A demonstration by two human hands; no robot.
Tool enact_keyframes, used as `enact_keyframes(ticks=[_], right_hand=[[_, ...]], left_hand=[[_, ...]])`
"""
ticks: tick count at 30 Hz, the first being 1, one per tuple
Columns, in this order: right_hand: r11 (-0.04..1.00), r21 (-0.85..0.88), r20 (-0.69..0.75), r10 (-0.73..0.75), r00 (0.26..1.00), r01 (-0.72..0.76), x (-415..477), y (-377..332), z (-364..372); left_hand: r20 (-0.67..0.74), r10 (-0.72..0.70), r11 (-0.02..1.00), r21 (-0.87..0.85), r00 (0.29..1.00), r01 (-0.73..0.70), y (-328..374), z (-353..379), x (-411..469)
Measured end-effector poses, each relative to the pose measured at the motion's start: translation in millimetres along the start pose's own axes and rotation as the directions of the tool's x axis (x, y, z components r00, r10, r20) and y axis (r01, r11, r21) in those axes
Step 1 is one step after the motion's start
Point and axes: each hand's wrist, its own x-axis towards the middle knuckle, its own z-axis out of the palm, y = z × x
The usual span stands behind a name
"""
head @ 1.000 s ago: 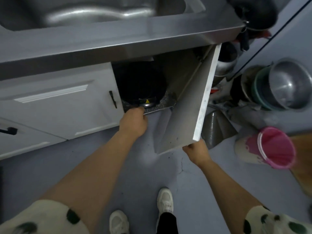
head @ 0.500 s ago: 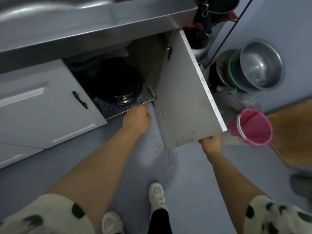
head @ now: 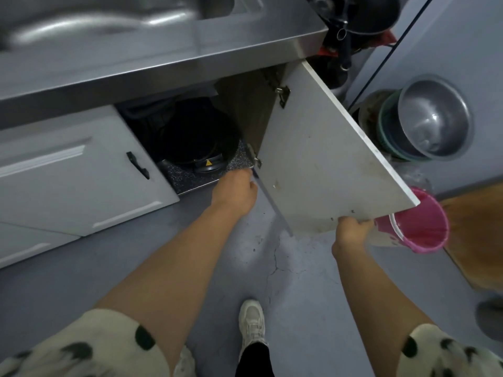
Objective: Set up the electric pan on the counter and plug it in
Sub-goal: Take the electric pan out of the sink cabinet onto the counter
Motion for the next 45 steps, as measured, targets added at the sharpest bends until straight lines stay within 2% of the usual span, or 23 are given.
enact_keyframes(ticks=[3, 6, 16, 25, 29, 37, 45], right_hand=[[0.999, -0.022, 0.030, 0.047, 0.998, -0.046, 1, -4, 8], [0.995, -0.072, 0.136, 0.083, 0.987, -0.074, -7, -8, 22], [0.984, -0.179, 0.381, 0.076, 0.921, -0.007, -33, -27, 79], [0.940, -0.331, 0.612, 0.144, 0.777, 0.087, -27, -23, 146], [0.929, -0.358, 0.658, 0.179, 0.732, 0.095, -18, -5, 182], [0.924, -0.381, 0.669, 0.243, 0.702, 0.044, 6, 55, 256], [0.955, -0.293, 0.727, 0.187, 0.661, 0.052, 32, 100, 339]], left_hand=[[-0.014, -0.002, 1.000, -0.003, 1.000, 0.002, -2, -2, 1], [-0.030, -0.014, 1.000, -0.006, 0.999, 0.014, -1, -6, 0], [-0.084, -0.120, 0.992, -0.042, 0.989, 0.117, -24, -30, -1], [-0.150, -0.266, 0.957, -0.156, 0.952, 0.243, -65, -32, 30], [-0.165, -0.294, 0.949, -0.168, 0.941, 0.267, -91, -17, 55], [-0.160, -0.291, 0.949, -0.172, 0.943, 0.263, -155, 35, 110], [-0.206, -0.297, 0.943, -0.217, 0.932, 0.253, -208, 73, 181]])
